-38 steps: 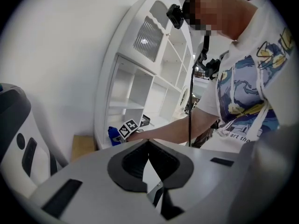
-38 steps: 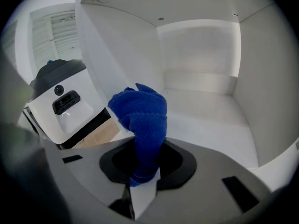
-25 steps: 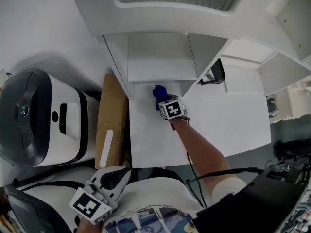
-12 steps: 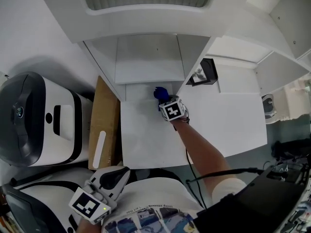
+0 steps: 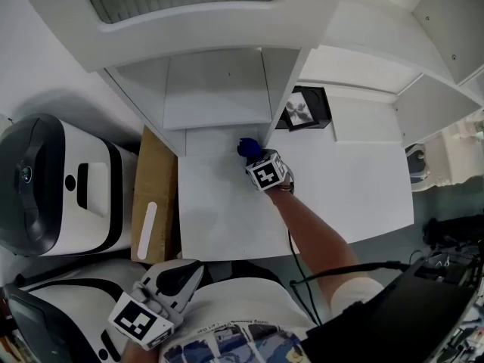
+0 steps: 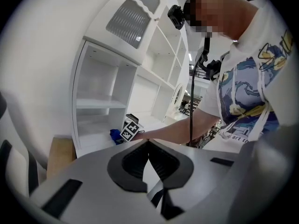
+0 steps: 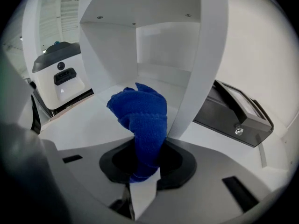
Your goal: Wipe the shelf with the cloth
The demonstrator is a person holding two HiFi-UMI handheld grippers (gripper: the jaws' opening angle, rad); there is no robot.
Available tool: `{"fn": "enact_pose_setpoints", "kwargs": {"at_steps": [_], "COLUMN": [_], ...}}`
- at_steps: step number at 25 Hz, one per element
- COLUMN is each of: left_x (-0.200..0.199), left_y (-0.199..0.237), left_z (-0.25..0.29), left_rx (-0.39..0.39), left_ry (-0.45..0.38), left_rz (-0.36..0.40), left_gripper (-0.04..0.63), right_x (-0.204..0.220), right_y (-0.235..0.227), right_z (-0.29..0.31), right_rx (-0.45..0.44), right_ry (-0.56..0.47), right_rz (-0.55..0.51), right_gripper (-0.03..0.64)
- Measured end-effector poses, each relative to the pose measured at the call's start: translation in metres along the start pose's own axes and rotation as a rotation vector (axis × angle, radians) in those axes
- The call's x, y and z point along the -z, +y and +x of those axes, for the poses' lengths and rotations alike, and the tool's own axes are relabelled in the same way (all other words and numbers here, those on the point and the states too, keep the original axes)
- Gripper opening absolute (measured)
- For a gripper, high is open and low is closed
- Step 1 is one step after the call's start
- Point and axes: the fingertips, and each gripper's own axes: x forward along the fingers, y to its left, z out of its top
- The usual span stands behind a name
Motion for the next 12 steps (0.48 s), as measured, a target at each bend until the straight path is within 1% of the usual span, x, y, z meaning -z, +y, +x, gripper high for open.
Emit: {"fn": "enact_pose_setpoints", "kwargs": {"at_steps": [3, 7, 12], "left_x": [-0.001, -0.001, -0.003], "left_y": [-0.007, -0.009, -0.017], "left_z": [0.004, 0.002, -0.006], "left_rx": [-0.002, -0.001, 0.010], "left_ry": [0.010, 0.007, -0.007], "left_rz": [-0.034, 0.026, 0.039], "left_gripper": [0.012, 0.012, 0.012], "right_x": [0.005, 0.013, 0.029], "right_y": [-0.004, -0.009, -0.007], "right_z": [-0.002, -0.007, -0.026], "right_rx": [-0.001, 0.002, -0.033], "right_ry": [0.015, 0.032, 0.024], "right_rz": [0.009, 0.025, 0.098], "right_gripper": [0.100, 0.100, 0.100]}}
